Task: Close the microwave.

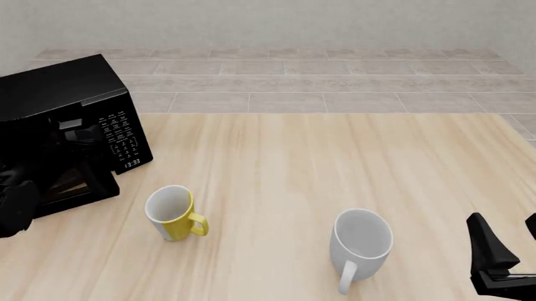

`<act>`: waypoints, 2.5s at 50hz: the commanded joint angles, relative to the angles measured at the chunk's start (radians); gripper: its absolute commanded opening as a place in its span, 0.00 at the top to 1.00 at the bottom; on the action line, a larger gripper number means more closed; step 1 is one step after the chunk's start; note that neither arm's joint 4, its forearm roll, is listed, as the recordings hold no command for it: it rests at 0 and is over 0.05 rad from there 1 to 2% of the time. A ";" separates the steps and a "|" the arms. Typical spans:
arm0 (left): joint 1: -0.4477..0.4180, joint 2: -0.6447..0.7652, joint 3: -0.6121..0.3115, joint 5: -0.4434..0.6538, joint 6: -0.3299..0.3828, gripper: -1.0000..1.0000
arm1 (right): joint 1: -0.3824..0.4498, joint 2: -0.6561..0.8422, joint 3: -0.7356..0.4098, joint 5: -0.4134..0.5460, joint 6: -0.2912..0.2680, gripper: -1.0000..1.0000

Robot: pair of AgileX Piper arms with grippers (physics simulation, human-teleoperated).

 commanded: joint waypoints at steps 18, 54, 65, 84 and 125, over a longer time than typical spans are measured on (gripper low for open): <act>0.020 0.185 -0.162 0.082 -0.027 0.00 | -0.003 -0.021 0.000 0.020 0.004 0.00; 0.224 0.311 -0.288 0.132 0.003 0.00 | -0.004 -0.031 0.000 0.034 0.009 0.00; 0.283 0.331 -0.317 0.155 0.028 0.00 | -0.006 -0.012 0.000 0.019 0.012 0.00; 0.025 -0.233 0.046 0.167 0.053 0.00 | -0.008 0.034 0.000 -0.019 0.012 0.00; -0.336 -1.360 0.311 0.741 0.181 0.00 | 0.029 0.237 0.000 -0.218 -0.008 0.00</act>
